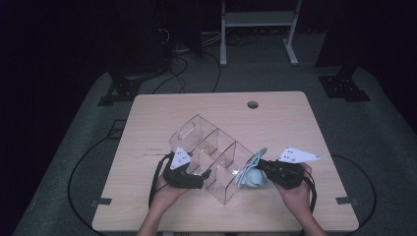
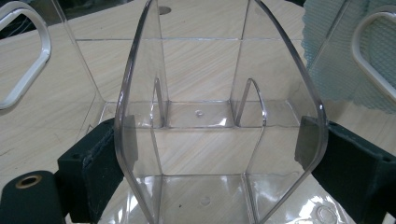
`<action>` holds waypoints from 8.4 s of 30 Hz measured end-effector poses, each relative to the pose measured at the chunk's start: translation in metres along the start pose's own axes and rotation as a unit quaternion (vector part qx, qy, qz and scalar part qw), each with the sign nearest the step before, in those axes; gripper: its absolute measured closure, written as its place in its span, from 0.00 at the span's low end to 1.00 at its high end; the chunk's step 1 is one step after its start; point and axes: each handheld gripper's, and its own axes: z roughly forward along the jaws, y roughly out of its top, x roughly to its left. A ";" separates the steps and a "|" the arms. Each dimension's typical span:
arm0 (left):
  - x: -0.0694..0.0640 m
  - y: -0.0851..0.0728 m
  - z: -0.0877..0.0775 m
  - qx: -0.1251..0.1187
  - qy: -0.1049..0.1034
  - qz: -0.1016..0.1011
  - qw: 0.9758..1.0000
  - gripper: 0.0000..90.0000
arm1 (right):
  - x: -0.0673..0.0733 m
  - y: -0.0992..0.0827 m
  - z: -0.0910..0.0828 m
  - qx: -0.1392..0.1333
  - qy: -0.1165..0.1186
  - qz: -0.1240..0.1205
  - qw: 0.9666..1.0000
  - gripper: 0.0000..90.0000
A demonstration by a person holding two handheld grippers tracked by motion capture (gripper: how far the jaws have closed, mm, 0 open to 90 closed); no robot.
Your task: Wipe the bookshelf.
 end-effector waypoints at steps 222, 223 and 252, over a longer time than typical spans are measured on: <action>0.004 0.000 -0.002 -0.003 0.002 -0.010 1.000 0.09 | 0.060 -0.042 0.035 0.064 0.099 -0.004 0.993 0.95; 0.004 0.000 -0.002 -0.003 0.002 -0.010 1.000 0.09 | 0.059 -0.044 0.036 0.067 0.097 -0.004 0.993 0.95; 0.004 0.000 -0.003 -0.003 -0.008 -0.007 1.000 0.08 | 0.056 -0.039 0.032 0.064 0.096 0.000 0.993 0.95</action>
